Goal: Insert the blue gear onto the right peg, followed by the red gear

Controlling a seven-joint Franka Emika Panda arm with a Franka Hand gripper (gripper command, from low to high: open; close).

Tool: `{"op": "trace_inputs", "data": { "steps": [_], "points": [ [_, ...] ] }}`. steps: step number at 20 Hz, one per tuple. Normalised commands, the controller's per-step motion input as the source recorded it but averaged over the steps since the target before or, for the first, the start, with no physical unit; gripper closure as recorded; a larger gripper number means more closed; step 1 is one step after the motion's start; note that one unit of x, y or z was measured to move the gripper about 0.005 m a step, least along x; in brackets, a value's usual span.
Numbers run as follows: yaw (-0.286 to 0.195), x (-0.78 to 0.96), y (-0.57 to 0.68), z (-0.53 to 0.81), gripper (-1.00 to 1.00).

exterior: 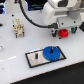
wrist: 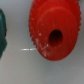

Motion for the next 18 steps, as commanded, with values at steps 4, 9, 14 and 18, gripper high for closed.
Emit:
{"op": "trace_inputs", "data": {
  "steps": [4, 9, 14, 18],
  "points": [
    [0.000, -0.17, 0.01, -0.10, 1.00],
    [0.000, -0.07, 0.02, -0.04, 1.00],
    [0.000, -0.03, 0.02, 0.03, 1.00],
    [0.000, -0.05, -0.02, 0.05, 1.00]
  ]
}}
